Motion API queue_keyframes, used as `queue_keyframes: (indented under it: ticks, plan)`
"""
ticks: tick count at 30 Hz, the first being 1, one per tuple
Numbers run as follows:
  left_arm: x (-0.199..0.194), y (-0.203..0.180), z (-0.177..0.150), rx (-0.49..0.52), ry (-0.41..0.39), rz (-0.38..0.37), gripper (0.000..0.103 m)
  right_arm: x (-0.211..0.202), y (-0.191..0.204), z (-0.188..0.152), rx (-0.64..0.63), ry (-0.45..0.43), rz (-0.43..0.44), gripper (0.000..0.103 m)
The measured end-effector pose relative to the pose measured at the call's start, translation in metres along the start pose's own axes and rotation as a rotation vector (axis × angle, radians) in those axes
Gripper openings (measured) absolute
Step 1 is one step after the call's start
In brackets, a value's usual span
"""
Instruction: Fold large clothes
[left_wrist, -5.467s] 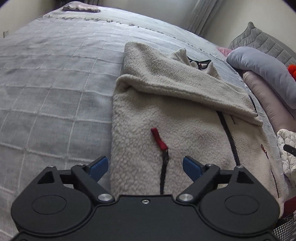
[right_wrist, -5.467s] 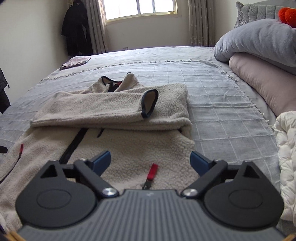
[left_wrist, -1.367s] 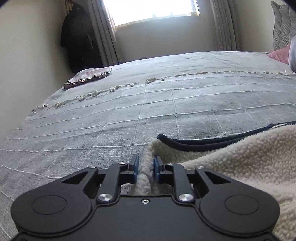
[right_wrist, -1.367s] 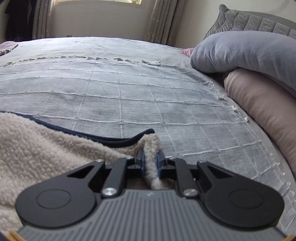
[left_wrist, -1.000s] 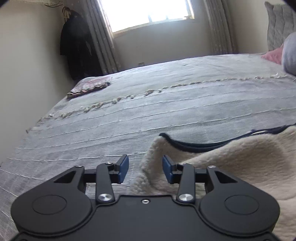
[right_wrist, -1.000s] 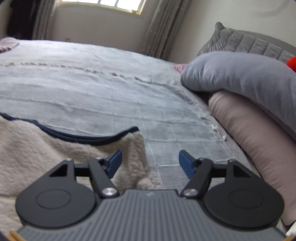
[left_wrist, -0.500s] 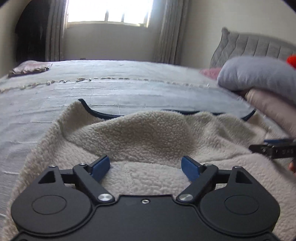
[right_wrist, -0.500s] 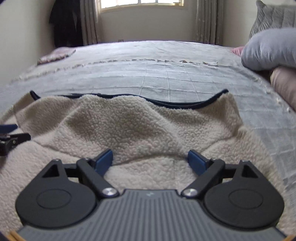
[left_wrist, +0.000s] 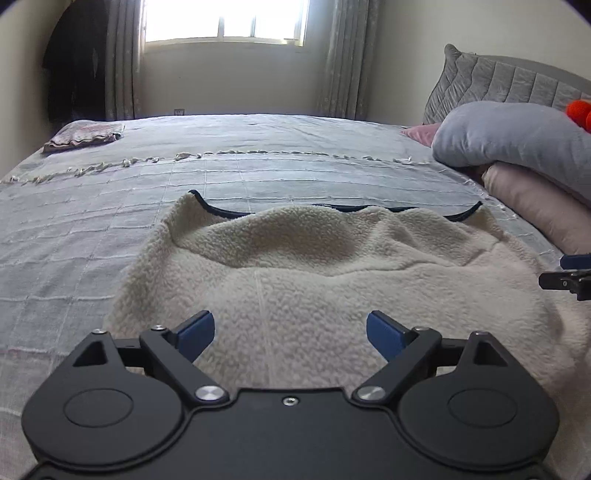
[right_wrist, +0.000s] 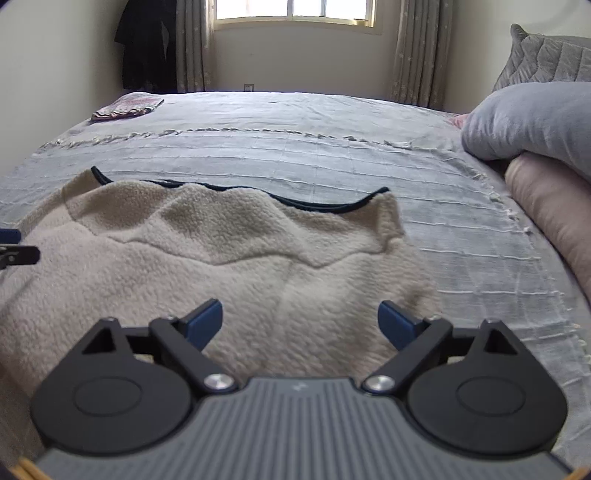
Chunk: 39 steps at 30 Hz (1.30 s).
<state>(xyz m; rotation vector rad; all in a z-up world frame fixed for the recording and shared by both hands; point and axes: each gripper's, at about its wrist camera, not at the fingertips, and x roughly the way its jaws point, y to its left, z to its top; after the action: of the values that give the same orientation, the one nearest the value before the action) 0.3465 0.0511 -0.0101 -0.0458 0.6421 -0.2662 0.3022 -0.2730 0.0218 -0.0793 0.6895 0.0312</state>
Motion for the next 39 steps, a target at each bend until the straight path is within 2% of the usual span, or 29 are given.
queue_keyframes:
  ticks: [2, 4, 6, 9, 12, 16, 20, 24, 27, 30, 32, 33, 34, 35, 37, 39]
  plan:
    - [-0.025, 0.007, -0.006, -0.037, 0.001, -0.016, 0.092, -0.021, -0.016, -0.008, 0.025, 0.012, -0.034, 0.095]
    - [-0.048, 0.014, -0.013, -0.062, 0.008, 0.001, 0.1, -0.039, -0.031, -0.017, 0.059, 0.031, -0.053, 0.097]
    - [-0.072, 0.023, -0.023, -0.088, 0.01, 0.013, 0.101, -0.056, -0.043, -0.03, 0.098, 0.046, -0.056, 0.099]
    - [-0.1, 0.044, -0.041, -0.168, 0.015, -0.004, 0.101, -0.075, -0.053, -0.052, 0.136, 0.076, -0.034, 0.1]
    - [-0.117, 0.069, -0.061, -0.273, 0.023, -0.036, 0.101, -0.085, -0.057, -0.071, 0.187, 0.106, 0.037, 0.1]
    - [-0.102, 0.095, -0.087, -0.438, 0.088, -0.078, 0.101, -0.077, -0.06, -0.094, 0.335, 0.147, 0.193, 0.1]
    - [-0.068, 0.107, -0.102, -0.596, 0.151, -0.155, 0.099, -0.054, -0.059, -0.107, 0.476, 0.176, 0.273, 0.1]
    - [-0.044, 0.11, -0.101, -0.697, 0.096, -0.215, 0.099, -0.038, -0.064, -0.104, 0.571, 0.113, 0.247, 0.1]
    - [-0.031, 0.11, -0.097, -0.757, 0.033, -0.192, 0.098, -0.02, -0.077, -0.104, 0.693, 0.114, 0.252, 0.1]
    - [-0.021, 0.111, -0.098, -0.857, -0.031, -0.133, 0.089, -0.009, -0.093, -0.113, 0.872, 0.053, 0.238, 0.096]
    - [-0.019, 0.104, -0.096, -0.885, -0.055, -0.045, 0.069, -0.008, -0.099, -0.118, 0.972, 0.008, 0.201, 0.081]
    - [-0.018, 0.101, -0.096, -0.898, -0.059, -0.007, 0.054, -0.008, -0.098, -0.118, 0.971, 0.005, 0.147, 0.058]
    - [-0.019, 0.1, -0.097, -0.923, -0.071, 0.005, 0.046, -0.009, -0.096, -0.116, 0.952, 0.004, 0.117, 0.053]
    - [-0.024, 0.098, -0.096, -0.93, -0.082, 0.014, 0.043, -0.012, -0.094, -0.115, 0.941, -0.004, 0.107, 0.048]
    - [-0.038, 0.09, -0.088, -0.869, -0.104, 0.017, 0.036, -0.027, -0.087, -0.108, 0.883, -0.025, 0.08, 0.04]
    - [-0.059, 0.084, -0.079, -0.791, -0.121, 0.012, 0.035, -0.046, -0.079, -0.097, 0.804, -0.053, 0.069, 0.038]
